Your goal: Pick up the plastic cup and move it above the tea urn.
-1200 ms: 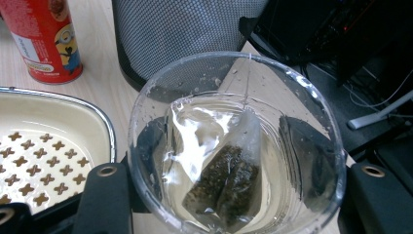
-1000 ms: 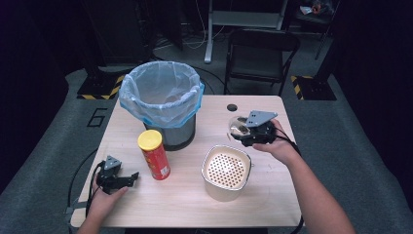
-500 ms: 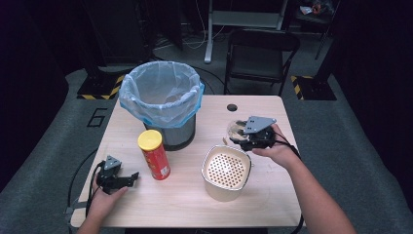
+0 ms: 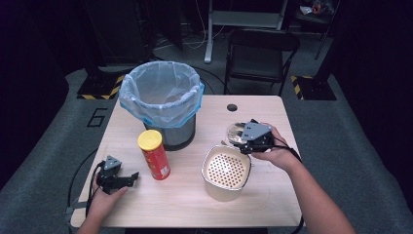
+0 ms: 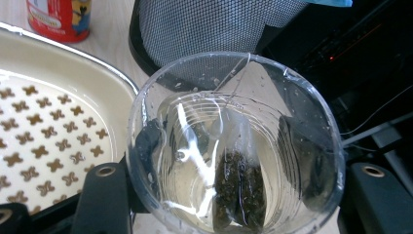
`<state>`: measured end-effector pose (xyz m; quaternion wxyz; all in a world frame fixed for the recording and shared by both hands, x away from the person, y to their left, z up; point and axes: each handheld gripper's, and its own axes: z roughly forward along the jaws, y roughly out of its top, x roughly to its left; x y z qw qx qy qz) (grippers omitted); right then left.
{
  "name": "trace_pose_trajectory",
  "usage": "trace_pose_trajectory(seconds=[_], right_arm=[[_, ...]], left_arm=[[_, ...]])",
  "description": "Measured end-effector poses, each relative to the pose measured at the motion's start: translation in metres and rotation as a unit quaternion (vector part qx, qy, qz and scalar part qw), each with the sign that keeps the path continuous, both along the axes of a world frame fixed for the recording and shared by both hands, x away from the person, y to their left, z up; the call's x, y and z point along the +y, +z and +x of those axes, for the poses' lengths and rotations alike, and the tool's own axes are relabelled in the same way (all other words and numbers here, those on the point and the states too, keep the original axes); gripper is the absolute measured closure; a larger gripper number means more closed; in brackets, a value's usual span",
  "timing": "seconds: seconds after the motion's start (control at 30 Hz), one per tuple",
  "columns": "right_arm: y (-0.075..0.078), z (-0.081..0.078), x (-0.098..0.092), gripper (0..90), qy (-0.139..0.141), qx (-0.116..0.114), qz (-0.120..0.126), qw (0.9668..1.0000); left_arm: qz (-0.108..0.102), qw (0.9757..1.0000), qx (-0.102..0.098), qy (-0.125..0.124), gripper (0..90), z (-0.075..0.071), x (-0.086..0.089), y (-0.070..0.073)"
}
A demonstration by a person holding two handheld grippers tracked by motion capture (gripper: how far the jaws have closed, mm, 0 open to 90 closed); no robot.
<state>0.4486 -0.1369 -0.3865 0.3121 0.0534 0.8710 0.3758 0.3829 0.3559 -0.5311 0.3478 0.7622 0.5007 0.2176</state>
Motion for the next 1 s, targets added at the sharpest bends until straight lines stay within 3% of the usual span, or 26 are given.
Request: trace_pose_trajectory(seconds=[0.27,0.3,0.33,0.43,0.47,0.5,0.53,0.57,0.6,0.63,0.67,0.7,0.73,0.77,0.8,0.87,0.9,0.93,0.97,1.0], right_arm=[[-0.003,-0.012,0.006,37.6,0.008,-0.042,-0.034,0.9985],[-0.004,-0.015,0.009,37.6,0.011,-0.057,-0.047,0.9972],[-0.007,-0.021,0.014,37.6,0.011,-0.084,-0.072,0.9938],[-0.01,-0.025,0.018,37.6,0.012,-0.096,-0.086,0.9916],[-0.012,-0.03,0.022,37.7,0.014,-0.125,-0.109,0.986],[-0.012,-0.03,0.022,37.7,0.014,-0.125,-0.109,0.986],[-0.014,-0.034,0.026,37.7,0.017,-0.148,-0.124,0.9811],[-0.014,-0.034,0.026,37.7,0.017,-0.148,-0.124,0.9811],[-0.016,-0.039,0.03,37.6,0.016,-0.182,-0.149,0.9718],[-0.016,-0.04,0.031,37.6,0.019,-0.191,-0.156,0.9688],[-0.016,-0.04,0.031,37.6,0.019,-0.191,-0.156,0.9688],[-0.017,-0.041,0.032,37.7,0.019,-0.204,-0.164,0.965],[-0.019,-0.046,0.036,37.8,0.017,-0.241,-0.19,0.9515],[-0.019,-0.046,0.036,37.8,0.017,-0.241,-0.19,0.9515],[-0.021,-0.048,0.038,37.8,0.017,-0.261,-0.21,0.9422],[-0.026,-0.056,0.044,37.9,0.016,-0.317,-0.26,0.912],[-0.026,-0.056,0.044,37.9,0.016,-0.317,-0.26,0.912],[-0.028,-0.059,0.047,38.2,0.019,-0.355,-0.291,0.8884],[-0.028,-0.059,0.047,38.2,0.019,-0.355,-0.291,0.8884],[-0.028,-0.063,0.051,38.1,0.032,-0.383,-0.321,0.8657]], left_arm=[[0.0,1.0,0.0,0.0,13.0,0.0,0.0,0.0],[0.0,1.0,0.0,0.0,13.0,0.0,0.0,0.0],[0.0,1.0,0.0,0.0,13.0,0.0,0.0,0.0],[0.0,1.0,0.0,0.0,13.0,0.0,0.0,0.0],[0.0,1.0,0.0,0.0,13.0,0.0,0.0,0.0],[0.0,1.0,0.0,0.0,13.0,0.0,0.0,0.0],[0.0,1.0,0.0,0.0,13.0,0.0,0.0,0.0],[0.0,1.0,0.0,0.0,13.1,0.0,0.0,0.0],[0.0,1.0,0.0,0.0,13.0,0.0,0.0,0.0],[0.0,1.0,0.0,0.0,13.0,0.0,0.0,0.0],[0.0,1.0,0.0,0.0,13.0,0.0,0.0,0.0],[0.0,1.0,0.0,0.0,13.1,0.0,0.0,0.0],[0.0,1.0,0.0,0.0,13.1,0.0,0.0,0.0],[0.0,1.0,0.0,0.0,13.1,0.0,0.0,0.0],[-0.001,1.0,0.0,0.001,13.1,0.0,0.0,0.0],[0.0,1.0,0.0,0.0,13.1,0.0,0.0,0.0],[0.0,1.0,0.0,0.0,13.1,0.0,0.0,0.0],[0.0,1.0,0.0,0.0,13.1,0.0,0.0,0.0],[0.0,1.0,0.0,0.0,13.1,0.0,0.0,0.0],[-0.001,1.0,0.0,0.001,13.1,0.0,0.0,0.0]])
